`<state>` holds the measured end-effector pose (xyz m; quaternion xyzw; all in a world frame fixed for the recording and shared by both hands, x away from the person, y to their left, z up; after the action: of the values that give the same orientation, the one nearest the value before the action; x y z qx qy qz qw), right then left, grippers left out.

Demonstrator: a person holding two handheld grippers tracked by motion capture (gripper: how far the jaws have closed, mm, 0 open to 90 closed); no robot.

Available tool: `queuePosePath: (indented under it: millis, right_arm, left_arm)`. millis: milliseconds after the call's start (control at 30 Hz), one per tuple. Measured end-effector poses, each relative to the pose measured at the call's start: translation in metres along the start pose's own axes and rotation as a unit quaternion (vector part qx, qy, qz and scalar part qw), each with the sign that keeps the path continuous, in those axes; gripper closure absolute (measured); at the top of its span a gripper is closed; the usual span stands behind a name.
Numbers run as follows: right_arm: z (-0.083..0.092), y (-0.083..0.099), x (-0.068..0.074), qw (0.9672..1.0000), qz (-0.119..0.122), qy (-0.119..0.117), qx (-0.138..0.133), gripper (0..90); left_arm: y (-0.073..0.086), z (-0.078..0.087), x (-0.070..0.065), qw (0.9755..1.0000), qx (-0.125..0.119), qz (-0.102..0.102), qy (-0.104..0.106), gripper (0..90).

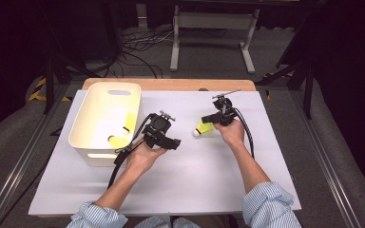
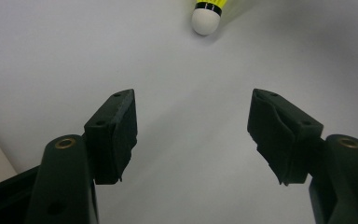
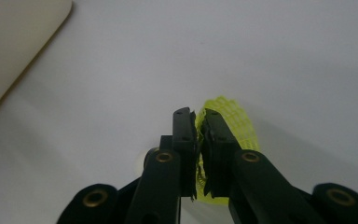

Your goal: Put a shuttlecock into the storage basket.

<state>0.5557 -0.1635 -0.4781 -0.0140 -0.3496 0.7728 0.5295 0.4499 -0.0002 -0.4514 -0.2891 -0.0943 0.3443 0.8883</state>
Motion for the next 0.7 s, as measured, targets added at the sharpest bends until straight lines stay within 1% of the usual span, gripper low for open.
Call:
queuePosePath:
  millis: [33, 167, 400, 500, 700]
  right_arm:
    - [0.000, 0.000, 0.000, 1.0000, 0.000, 0.000, 0.000, 86.5]
    - [0.003, 0.000, 0.008, 0.9998, 0.002, -0.018, -0.001, 88.6]
    - [0.006, 0.001, 0.025, 0.9992, 0.019, -0.036, 0.000, 89.5]
    - [0.007, 0.004, 0.029, 0.9989, 0.024, -0.041, 0.002, 89.7]
    - [0.012, 0.009, 0.032, 0.9984, 0.034, -0.046, 0.002, 89.8]
  left_arm:
    - [0.000, 0.000, 0.000, 1.0000, 0.000, 0.000, 0.000, 33.8]
    - [0.000, -0.001, 0.001, 1.0000, 0.003, -0.002, -0.004, 33.7]
    - [0.001, 0.000, 0.002, 1.0000, 0.003, 0.000, -0.006, 33.6]
    - [0.000, 0.001, 0.003, 1.0000, 0.002, -0.002, -0.007, 33.4]
    - [0.000, 0.000, 0.003, 1.0000, 0.002, -0.003, -0.005, 32.9]
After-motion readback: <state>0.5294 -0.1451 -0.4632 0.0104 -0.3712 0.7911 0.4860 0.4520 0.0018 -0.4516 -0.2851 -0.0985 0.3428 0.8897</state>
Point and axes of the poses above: each handheld gripper's, and its own axes: z roughly backward along the jaws, y roughly out of its underside, x roughly to its left, the point moved 9 cm from there along -z, roughly forward along the jaws, and after that the axes turned 8 degrees about -z, right-handed, at the moved point
